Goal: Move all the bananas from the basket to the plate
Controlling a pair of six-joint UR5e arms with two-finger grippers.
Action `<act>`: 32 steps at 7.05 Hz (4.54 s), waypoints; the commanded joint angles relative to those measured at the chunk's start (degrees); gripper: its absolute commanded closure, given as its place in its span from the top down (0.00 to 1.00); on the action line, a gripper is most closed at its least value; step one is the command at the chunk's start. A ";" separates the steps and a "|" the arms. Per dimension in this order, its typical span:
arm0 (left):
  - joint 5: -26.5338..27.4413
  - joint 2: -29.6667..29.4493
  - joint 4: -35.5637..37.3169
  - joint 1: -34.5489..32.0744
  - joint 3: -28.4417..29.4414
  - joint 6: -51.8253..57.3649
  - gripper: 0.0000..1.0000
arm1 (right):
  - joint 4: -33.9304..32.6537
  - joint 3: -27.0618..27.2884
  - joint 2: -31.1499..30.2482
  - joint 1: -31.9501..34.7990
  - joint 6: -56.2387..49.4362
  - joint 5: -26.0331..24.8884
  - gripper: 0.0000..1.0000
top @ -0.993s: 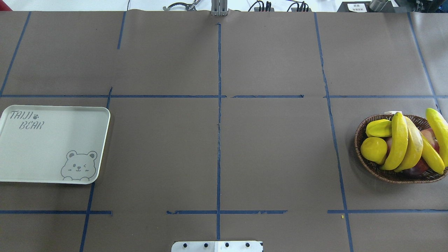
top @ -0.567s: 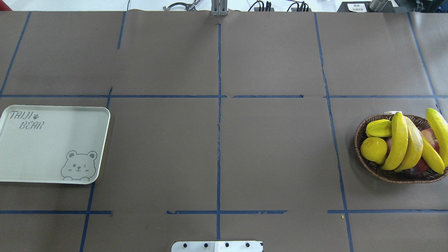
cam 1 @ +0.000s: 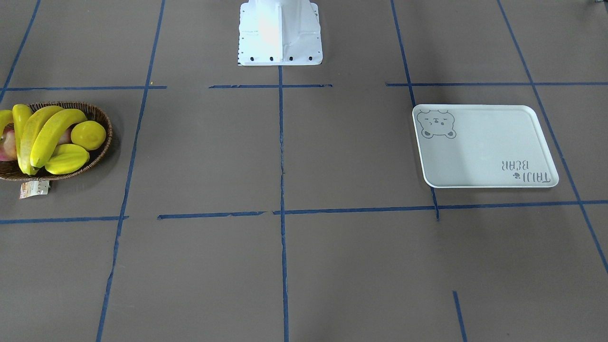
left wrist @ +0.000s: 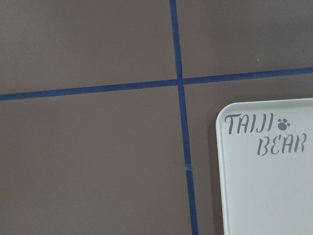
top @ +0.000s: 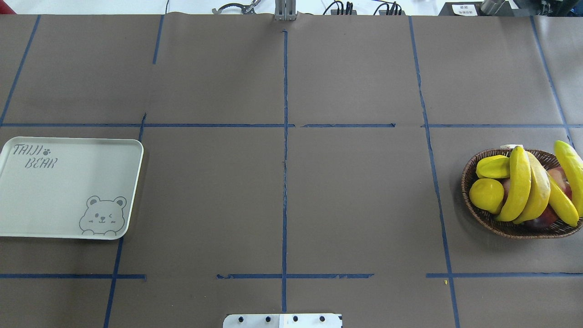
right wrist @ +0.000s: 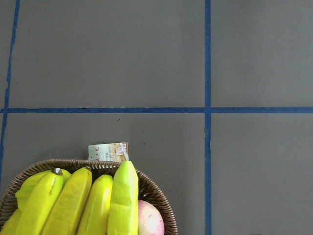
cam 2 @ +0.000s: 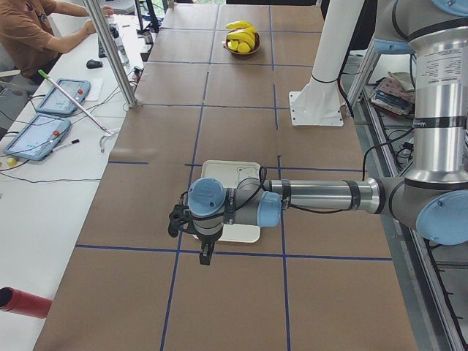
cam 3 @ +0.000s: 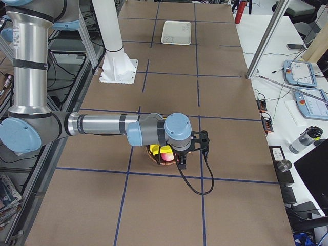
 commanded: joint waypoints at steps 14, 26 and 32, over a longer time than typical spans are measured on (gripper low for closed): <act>0.00 0.13 -0.03 0.00 0.16 0.18 1.00 | 21.84 4.42 -13.04 -27.12 29.60 -15.53 0.95; 0.00 -0.04 -0.03 0.00 -0.45 0.00 1.00 | 21.41 4.92 -13.74 -23.10 28.90 -15.36 0.00; 0.00 -0.04 -0.03 0.08 -0.37 -0.52 1.00 | -29.45 27.78 -5.04 -5.29 -2.03 -15.70 0.01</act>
